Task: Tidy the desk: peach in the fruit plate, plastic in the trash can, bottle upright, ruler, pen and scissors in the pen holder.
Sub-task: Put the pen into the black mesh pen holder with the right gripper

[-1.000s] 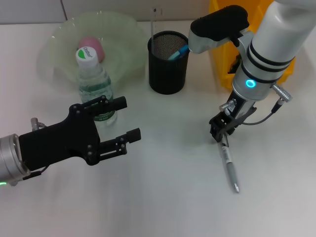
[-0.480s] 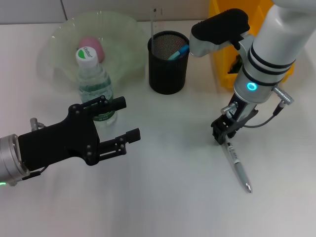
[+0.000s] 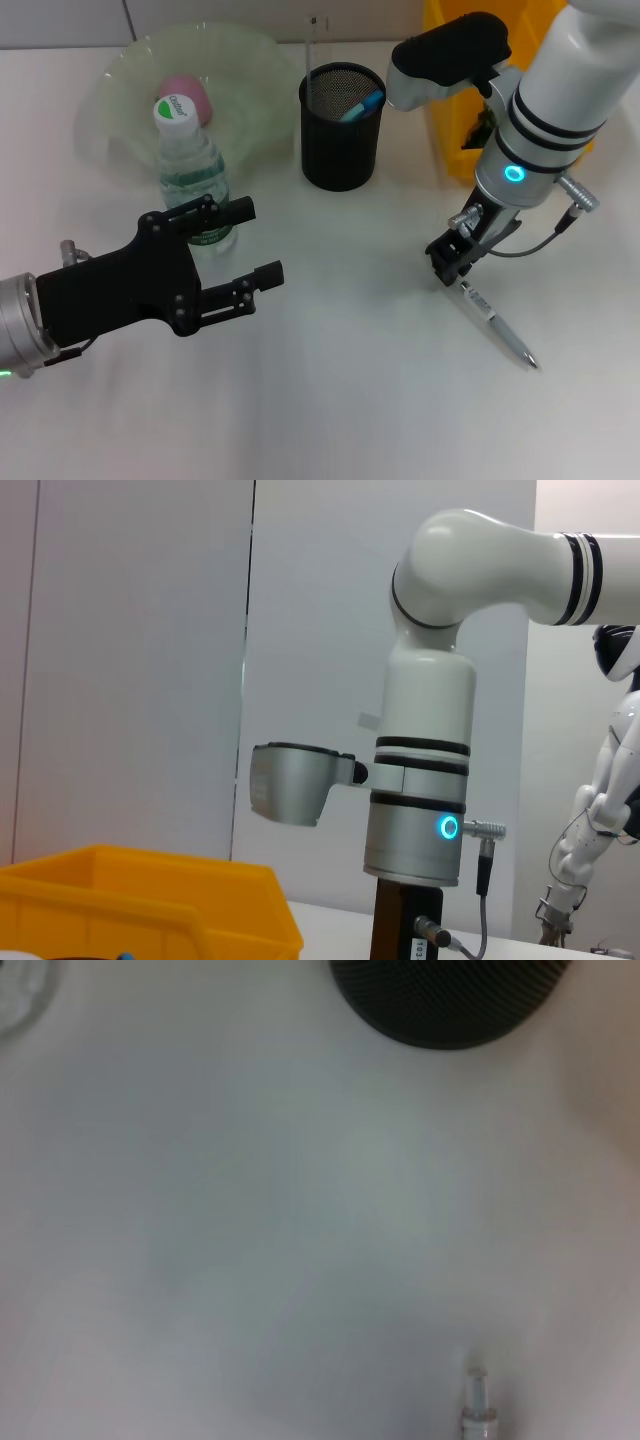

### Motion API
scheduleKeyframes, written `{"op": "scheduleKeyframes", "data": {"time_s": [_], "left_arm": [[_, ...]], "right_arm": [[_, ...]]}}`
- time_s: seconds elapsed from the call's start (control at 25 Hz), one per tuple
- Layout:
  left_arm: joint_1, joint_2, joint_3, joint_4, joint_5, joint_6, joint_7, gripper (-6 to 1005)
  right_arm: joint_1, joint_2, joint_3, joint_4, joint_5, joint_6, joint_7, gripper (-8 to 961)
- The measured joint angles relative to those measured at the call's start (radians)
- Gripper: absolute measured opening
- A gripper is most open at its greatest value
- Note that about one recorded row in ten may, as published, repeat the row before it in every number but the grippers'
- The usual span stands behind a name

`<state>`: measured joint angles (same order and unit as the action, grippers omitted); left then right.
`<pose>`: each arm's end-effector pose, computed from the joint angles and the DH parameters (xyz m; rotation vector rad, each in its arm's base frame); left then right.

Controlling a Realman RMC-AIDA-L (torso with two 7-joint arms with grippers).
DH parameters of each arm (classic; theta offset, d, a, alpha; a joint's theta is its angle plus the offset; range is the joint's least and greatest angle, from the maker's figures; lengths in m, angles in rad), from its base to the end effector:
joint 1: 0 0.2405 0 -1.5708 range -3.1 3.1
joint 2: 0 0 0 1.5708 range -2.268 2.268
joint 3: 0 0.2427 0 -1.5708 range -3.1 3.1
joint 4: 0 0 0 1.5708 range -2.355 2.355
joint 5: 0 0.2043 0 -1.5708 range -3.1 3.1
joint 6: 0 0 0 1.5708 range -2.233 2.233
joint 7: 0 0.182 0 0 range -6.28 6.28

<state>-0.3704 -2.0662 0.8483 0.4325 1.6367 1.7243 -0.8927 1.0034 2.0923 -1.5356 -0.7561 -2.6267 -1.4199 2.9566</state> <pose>-0.2333 0.2688 -0.0351 -2.6105 -0.2764 -1.0860 0.1779 0.3686 -0.0933 -2.3848 1.2512 -0.8043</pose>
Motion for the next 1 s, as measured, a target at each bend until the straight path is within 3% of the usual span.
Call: {"op": "scheduleKeyframes", "data": {"time_s": [0.16, 0.28, 0.36, 0.48, 0.52, 0.6, 0.68, 0.76, 0.8, 0.84, 0.88, 0.92, 0.96, 1.0], "left_arm": [[0.002, 0.0, 0.0, 0.0, 0.0, 0.0, 0.0, 749], [0.007, 0.001, -0.002, 0.003, 0.0, 0.005, 0.0, 749], [0.01, 0.001, -0.009, 0.004, 0.0, 0.012, 0.0, 749], [0.012, 0.001, -0.024, 0.004, -0.001, 0.022, 0.0, 749], [0.012, 0.001, -0.031, 0.004, -0.001, 0.025, 0.0, 749], [0.012, 0.001, -0.038, 0.002, -0.004, 0.027, 0.0, 749], [0.012, 0.002, -0.042, 0.001, -0.01, 0.027, 0.0, 749], [0.012, 0.001, -0.046, -0.001, -0.013, 0.027, 0.0, 749], [0.011, 0.0, -0.053, -0.001, -0.014, 0.027, 0.0, 749], [0.011, 0.0, -0.053, -0.001, -0.014, 0.027, 0.0, 749], [0.011, -0.001, -0.058, -0.002, -0.014, 0.025, -0.002, 749], [0.011, -0.001, -0.058, -0.002, -0.014, 0.025, -0.002, 749], [0.011, -0.001, -0.06, -0.003, -0.014, 0.023, -0.003, 749], [0.01, -0.002, -0.063, -0.005, -0.018, 0.02, -0.005, 749]], "right_arm": [[-0.028, -0.001, 0.008, -0.083, -0.003, -0.038, 0.0, 122], [-0.091, -0.009, 0.026, -0.249, -0.006, -0.088, -0.004, 130], [-0.144, -0.014, 0.065, -0.392, -0.01, -0.122, -0.02, 135], [-0.261, -0.013, 0.212, -0.666, 0.016, -0.153, -0.133, 142], [-0.261, -0.013, 0.212, -0.666, 0.016, -0.153, -0.133, 144], [-0.33, -0.01, 0.282, -0.758, 0.089, -0.123, -0.22, 149], [-0.403, -0.008, 0.332, -0.801, 0.224, -0.056, -0.327, 154], [-0.491, -0.009, 0.365, -0.791, 0.457, 0.057, -0.49, 159], [-0.565, -0.01, 0.38, -0.722, 0.727, 0.161, -0.694, 162], [-0.565, -0.01, 0.38, -0.722, 0.727, 0.161, -0.694, 164], [-0.607, -0.01, 0.385, -0.605, 0.989, 0.226, -0.918, 166], [-0.607, -0.01, 0.385, -0.605, 0.989, 0.226, -0.918, 169], [-0.614, -0.01, 0.388, -0.514, 1.13, 0.239, -1.044, 171], [-0.602, -0.011, 0.386, -0.333, 1.346, 0.243, -1.259, 174]]}}
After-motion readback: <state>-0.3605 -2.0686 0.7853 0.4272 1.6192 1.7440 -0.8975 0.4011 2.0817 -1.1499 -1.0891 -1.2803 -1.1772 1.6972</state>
